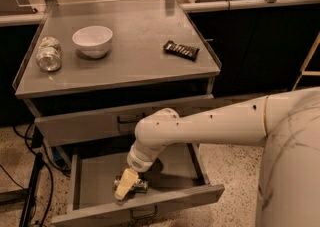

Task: Pick redbull can from middle drawer and place on counter

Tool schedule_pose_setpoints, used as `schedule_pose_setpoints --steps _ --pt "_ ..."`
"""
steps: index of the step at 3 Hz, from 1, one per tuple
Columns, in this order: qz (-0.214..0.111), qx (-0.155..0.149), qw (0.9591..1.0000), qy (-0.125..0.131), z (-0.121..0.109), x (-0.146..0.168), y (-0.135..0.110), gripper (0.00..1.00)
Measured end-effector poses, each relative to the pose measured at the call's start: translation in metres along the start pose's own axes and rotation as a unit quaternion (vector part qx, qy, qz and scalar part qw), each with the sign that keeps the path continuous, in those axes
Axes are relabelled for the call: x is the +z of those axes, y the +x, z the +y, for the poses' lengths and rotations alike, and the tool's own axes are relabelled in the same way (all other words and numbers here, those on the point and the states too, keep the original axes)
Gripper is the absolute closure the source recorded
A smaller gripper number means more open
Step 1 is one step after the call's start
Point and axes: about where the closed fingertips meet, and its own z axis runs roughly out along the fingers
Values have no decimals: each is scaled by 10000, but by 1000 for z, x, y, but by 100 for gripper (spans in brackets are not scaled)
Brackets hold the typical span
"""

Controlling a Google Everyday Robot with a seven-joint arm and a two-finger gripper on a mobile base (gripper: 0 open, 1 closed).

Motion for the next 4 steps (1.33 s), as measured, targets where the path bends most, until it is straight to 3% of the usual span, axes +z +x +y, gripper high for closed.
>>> schedule_pose_setpoints --steps 2,4 --pt "84 561 9984 37 -16 50 10 0" --pt "148 616 9979 110 -27 57 20 0"
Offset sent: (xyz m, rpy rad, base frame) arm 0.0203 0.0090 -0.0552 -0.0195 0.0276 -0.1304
